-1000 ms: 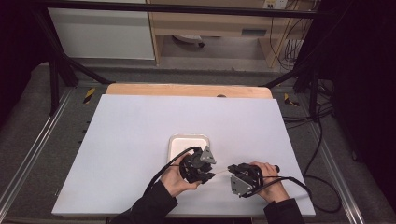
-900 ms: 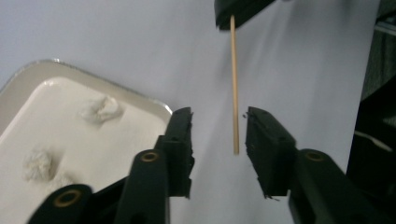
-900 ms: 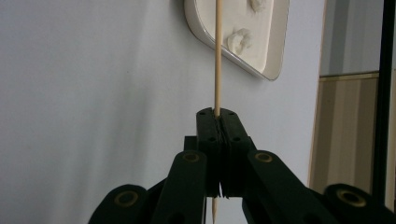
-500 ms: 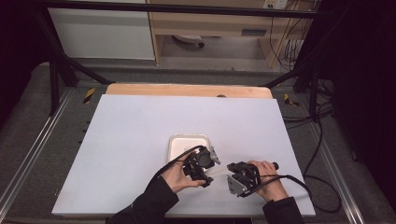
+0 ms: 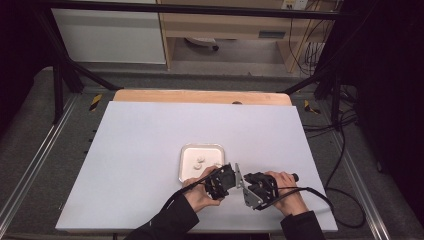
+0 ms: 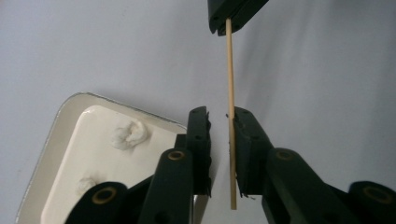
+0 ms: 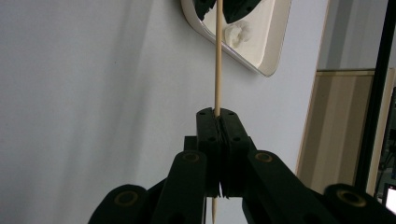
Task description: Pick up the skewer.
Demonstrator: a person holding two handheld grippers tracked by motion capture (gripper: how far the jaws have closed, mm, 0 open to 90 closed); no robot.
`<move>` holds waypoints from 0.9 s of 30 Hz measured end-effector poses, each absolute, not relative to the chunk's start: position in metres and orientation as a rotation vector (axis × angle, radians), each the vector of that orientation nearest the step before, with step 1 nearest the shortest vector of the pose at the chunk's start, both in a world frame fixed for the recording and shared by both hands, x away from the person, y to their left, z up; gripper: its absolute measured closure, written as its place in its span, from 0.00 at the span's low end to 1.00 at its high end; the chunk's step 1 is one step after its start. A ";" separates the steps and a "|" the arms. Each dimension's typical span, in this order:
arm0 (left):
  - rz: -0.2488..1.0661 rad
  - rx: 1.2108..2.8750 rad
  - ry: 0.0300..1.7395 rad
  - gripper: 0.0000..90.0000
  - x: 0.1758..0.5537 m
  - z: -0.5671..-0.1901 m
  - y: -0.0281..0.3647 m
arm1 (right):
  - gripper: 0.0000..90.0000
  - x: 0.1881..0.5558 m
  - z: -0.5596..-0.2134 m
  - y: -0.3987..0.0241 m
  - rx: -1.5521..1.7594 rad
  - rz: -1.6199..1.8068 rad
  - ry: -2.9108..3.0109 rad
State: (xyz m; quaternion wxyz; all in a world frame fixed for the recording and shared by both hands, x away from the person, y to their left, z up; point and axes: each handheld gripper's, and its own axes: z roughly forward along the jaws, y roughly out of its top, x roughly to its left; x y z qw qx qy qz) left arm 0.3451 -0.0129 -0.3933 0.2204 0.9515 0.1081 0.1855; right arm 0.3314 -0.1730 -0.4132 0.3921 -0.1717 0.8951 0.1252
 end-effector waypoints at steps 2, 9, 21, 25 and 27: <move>0.501 2.633 0.307 0.90 0.346 -0.394 -0.013 | 0.99 0.331 -0.413 -0.173 -0.431 0.315 2.274; 0.471 2.643 0.326 0.97 0.346 -0.396 -0.016 | 0.99 0.330 -0.413 -0.173 -0.432 0.313 2.273; 0.420 2.618 0.359 0.98 0.347 -0.395 -0.012 | 0.98 0.329 -0.412 -0.173 -0.415 0.325 2.265; 0.418 2.604 0.365 0.99 0.348 -0.396 -0.011 | 0.96 0.330 -0.411 -0.174 -0.414 0.334 2.260; 0.429 2.598 0.368 0.99 0.348 -0.395 -0.010 | 0.90 0.330 -0.410 -0.174 -0.379 0.339 2.271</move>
